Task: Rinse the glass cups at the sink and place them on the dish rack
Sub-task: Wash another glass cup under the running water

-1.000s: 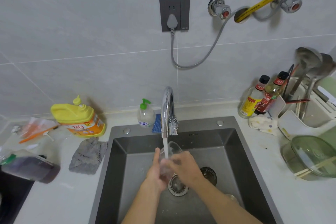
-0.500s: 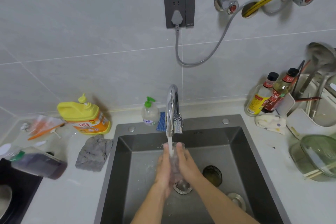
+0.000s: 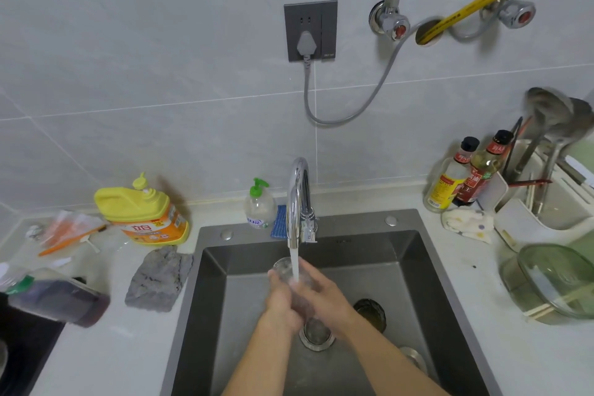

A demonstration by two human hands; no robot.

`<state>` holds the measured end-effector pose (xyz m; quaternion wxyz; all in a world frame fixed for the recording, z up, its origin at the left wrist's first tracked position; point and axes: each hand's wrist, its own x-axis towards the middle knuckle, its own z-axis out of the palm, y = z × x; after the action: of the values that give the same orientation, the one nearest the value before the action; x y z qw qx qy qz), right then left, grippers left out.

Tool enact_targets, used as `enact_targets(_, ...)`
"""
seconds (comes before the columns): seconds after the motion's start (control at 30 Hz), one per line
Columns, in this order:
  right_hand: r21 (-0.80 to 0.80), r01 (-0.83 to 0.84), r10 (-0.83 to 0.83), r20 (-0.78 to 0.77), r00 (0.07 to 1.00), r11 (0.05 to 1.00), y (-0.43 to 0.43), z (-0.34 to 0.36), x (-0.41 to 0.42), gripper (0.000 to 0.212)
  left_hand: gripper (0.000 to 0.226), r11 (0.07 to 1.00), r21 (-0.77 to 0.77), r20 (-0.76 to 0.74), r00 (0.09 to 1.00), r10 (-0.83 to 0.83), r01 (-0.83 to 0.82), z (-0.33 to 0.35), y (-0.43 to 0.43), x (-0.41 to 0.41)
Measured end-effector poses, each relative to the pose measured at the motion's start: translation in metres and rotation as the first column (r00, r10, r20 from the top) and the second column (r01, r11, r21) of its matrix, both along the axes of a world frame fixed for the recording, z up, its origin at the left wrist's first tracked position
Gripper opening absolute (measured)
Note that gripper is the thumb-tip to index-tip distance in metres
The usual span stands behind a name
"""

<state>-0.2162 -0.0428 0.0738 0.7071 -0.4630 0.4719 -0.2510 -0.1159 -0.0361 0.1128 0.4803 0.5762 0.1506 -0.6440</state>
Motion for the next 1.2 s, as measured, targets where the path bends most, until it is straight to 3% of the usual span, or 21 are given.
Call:
enact_targets(0.1,-0.144,-0.001,-0.015,-0.109,0.994,0.99,-0.003,-0.01,-0.009,0.058,0.058,1.0,-0.003,-0.113,0.993,0.023,-0.023,0.01,-0.003,0.004)
enact_targets(0.23,-0.148,0.088,-0.107,-0.127,0.986,0.985,-0.007,-0.011,-0.02,0.044,0.036,0.996,-0.065,-0.122,0.991,-0.061,0.054,0.011,0.001,0.005)
enact_targets(0.33,-0.059,0.129,-0.131,-0.04,0.991,0.99,-0.005,0.001,-0.017,0.033,0.037,0.993,-0.1,-0.111,0.99,-0.081,0.07,0.002,0.005,0.004)
enact_targets(0.47,0.203,0.206,-0.224,0.07,0.972,0.957,-0.003,0.011,-0.011,0.032,0.046,0.953,-0.098,0.002,0.958,-0.288,0.287,-0.003,0.016,0.013)
enact_targets(0.57,0.195,0.163,-0.166,0.0,0.986,0.967,-0.006,0.005,-0.01,0.037,0.046,0.933,-0.111,0.064,0.939,-0.338,0.343,-0.003,0.023,0.023)
enact_targets(0.63,0.083,0.15,-0.141,-0.109,0.984,0.985,-0.008,0.004,-0.009,0.039,0.045,0.95,-0.106,0.092,0.954,-0.285,0.294,-0.003,0.023,0.025)
enact_targets(0.73,-0.122,0.073,-0.103,-0.267,0.958,0.99,-0.01,0.0,-0.002,0.016,0.043,0.975,-0.126,0.088,0.981,-0.175,0.185,-0.003,0.018,0.02)
enact_targets(0.8,-0.186,-0.046,-0.019,-0.333,0.943,0.982,-0.008,0.001,0.0,0.031,0.052,0.974,-0.135,0.098,0.981,-0.17,0.182,-0.009,0.015,0.02)
enact_targets(0.9,-0.187,-0.258,0.172,-0.381,0.908,0.948,-0.004,0.011,-0.012,0.019,0.057,0.978,-0.117,0.118,0.98,-0.159,0.173,-0.013,0.013,0.024)
enact_targets(0.97,-0.208,-0.344,0.229,-0.432,0.872,0.916,-0.004,0.014,-0.018,0.022,0.048,0.981,-0.125,0.115,0.984,-0.136,0.151,-0.018,0.012,0.024)
enact_targets(1.07,-0.197,-0.376,0.225,-0.528,0.819,0.905,-0.003,0.02,-0.006,0.044,0.051,0.982,-0.138,0.053,0.991,-0.12,0.126,-0.017,0.012,0.009)
enact_targets(1.2,-0.137,-0.408,0.309,-0.454,0.836,0.903,0.004,0.019,0.0,0.044,0.058,0.994,-0.095,0.003,0.998,-0.058,0.058,-0.021,0.007,0.007)
